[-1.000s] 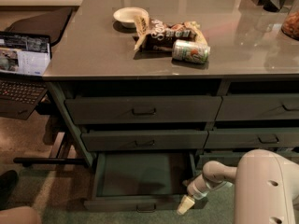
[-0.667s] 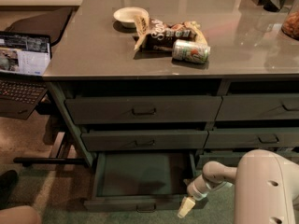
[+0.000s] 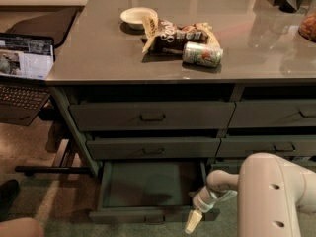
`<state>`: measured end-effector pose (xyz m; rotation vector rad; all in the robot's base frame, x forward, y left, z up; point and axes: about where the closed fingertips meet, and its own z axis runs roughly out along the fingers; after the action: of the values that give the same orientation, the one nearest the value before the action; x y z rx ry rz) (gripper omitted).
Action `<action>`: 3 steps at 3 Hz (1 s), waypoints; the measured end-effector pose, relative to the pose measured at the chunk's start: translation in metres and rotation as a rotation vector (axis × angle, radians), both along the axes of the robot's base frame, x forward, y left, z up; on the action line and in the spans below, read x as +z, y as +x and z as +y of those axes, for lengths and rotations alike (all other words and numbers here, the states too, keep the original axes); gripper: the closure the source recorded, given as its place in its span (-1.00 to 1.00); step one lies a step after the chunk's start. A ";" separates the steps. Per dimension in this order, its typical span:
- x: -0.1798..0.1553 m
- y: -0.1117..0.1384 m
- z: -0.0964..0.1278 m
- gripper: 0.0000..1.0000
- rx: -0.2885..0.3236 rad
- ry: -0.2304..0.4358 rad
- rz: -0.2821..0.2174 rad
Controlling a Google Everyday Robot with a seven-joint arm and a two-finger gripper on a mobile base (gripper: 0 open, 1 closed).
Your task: Open bottom drawer
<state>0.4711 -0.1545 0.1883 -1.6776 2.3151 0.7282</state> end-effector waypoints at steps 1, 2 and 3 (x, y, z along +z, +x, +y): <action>-0.012 -0.023 0.017 -1.00 0.092 -0.031 0.037; -0.022 -0.051 0.022 -1.00 0.146 -0.055 0.076; -0.021 -0.077 0.023 -0.62 0.177 -0.076 0.090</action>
Offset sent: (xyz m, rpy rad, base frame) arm -0.0811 0.0261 -0.0315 -0.0856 0.1180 0.2107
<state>0.3941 -0.1316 0.1675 -1.9410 2.3014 0.7723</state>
